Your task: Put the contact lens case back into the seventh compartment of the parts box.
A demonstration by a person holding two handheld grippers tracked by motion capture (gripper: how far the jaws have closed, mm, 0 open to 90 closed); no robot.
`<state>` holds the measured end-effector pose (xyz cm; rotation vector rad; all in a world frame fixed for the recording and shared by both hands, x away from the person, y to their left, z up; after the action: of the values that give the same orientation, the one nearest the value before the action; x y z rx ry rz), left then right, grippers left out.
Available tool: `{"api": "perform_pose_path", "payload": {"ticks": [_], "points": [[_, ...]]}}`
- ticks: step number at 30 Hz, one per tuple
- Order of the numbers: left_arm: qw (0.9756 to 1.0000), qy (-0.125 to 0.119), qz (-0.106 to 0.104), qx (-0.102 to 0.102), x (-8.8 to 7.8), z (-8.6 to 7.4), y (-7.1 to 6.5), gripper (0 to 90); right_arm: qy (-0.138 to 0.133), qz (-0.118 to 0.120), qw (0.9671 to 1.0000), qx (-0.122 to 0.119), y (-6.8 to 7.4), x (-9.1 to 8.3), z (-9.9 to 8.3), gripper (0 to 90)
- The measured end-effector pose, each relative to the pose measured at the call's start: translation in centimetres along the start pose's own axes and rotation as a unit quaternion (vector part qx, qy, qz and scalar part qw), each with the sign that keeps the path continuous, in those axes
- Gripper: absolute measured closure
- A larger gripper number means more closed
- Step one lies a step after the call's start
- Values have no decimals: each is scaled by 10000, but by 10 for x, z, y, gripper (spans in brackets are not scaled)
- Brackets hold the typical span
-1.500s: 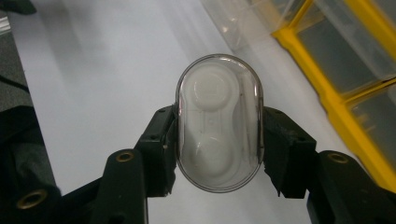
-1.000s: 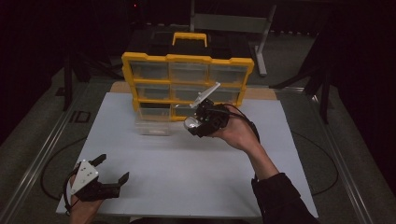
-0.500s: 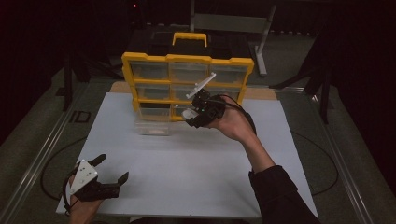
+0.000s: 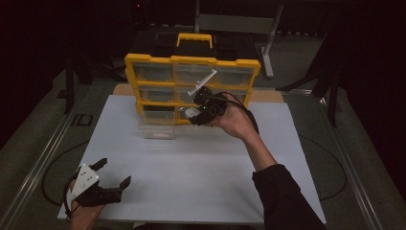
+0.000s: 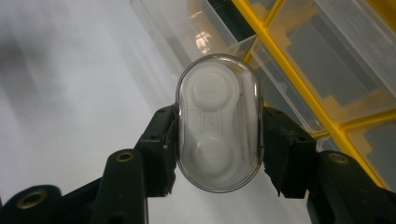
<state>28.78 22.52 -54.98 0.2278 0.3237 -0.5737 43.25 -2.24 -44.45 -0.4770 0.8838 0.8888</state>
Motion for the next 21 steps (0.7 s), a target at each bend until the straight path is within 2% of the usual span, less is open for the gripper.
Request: {"api": "perform_pose_path", "payload": {"ticks": [6,8,21], "points": [[10000,-12,9,-2,-1,0,1,5,-20,-26,10000,29,-3,2,7,490],[10000,-16,8,-3,-1,0,1,5,-50,-20,10000,22,-2,2,14,490],[10000,-1,53,-32,-2,0,3,5,-78,37,10000,-3,2,9,33,490]]}}
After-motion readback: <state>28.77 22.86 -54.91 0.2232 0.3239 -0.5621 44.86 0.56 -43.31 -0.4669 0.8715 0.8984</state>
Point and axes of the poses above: each handheld gripper's, and its own axes: x roughly forward along the jaws, z roughly out of its top, y roughly to its left, the point moved 10 cm from there along x, roughly forward along the jaws, and after that the axes turned 4 degrees about x, right-handed, at the moved point
